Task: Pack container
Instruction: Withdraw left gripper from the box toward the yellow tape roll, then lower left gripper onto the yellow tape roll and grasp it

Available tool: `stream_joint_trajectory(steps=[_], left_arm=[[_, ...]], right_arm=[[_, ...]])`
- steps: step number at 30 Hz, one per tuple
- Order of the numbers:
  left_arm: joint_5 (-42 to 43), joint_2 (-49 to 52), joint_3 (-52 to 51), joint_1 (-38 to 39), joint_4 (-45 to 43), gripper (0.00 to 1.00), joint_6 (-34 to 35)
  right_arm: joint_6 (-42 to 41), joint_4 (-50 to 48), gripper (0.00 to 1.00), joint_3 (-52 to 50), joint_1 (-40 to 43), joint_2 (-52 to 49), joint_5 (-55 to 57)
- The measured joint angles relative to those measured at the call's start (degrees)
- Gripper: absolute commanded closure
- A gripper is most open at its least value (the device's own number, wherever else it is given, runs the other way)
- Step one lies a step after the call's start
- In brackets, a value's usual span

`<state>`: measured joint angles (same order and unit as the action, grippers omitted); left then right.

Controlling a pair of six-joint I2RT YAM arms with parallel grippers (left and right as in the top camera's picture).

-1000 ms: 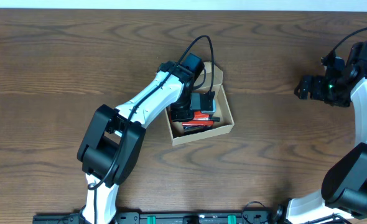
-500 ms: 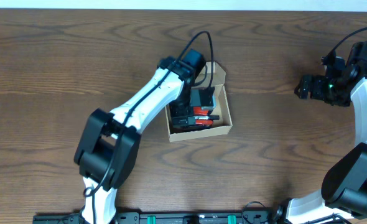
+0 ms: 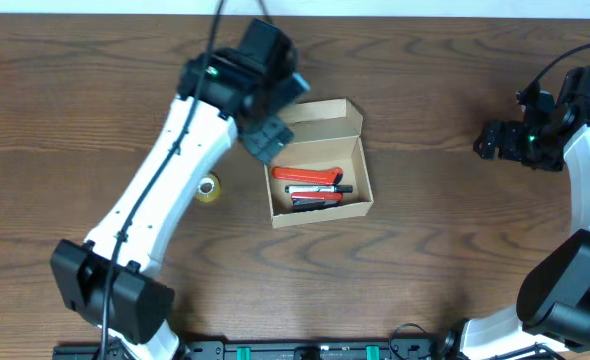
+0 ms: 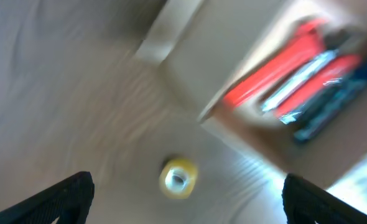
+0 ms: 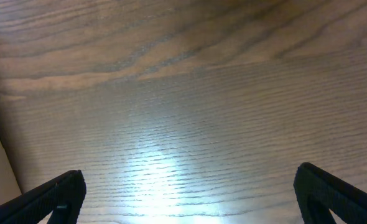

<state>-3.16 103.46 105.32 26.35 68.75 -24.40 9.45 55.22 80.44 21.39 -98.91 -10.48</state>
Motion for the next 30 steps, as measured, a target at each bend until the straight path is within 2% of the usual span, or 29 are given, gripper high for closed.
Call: stream_joint_trajectory(steps=[8, 11, 14, 22, 26, 30], left_arm=[[-3.67, 0.24, -0.42, -14.99, 1.62, 0.05, 12.66], [-4.15, -0.70, -3.28, -18.05, 1.03, 0.05, 15.63], [-4.22, -5.27, -11.65, -18.36, -3.54, 0.05, 18.21], [-3.65, -30.56, -39.98, -17.27, -21.09, 0.05, 22.91], [-2.95, -33.31, -46.75, -18.32, -26.95, 0.05, 22.97], [-0.85, -28.61, -49.72, -19.87, -28.24, 0.05, 22.99]], right_arm=[[0.00, -0.07, 0.01, 0.00, -0.09, 0.00, 0.00], [0.00, -0.09, 0.01, 0.00, -0.13, 0.00, 0.00], [0.00, -0.15, 0.01, 0.00, -0.13, 0.00, 0.00], [0.00, -0.17, 0.01, -0.07, -0.15, 0.00, 0.00], [0.00, -0.17, 0.01, -0.07, -0.15, 0.00, 0.02], [0.00, -0.15, 0.01, -0.07, -0.15, 0.00, 0.00]])
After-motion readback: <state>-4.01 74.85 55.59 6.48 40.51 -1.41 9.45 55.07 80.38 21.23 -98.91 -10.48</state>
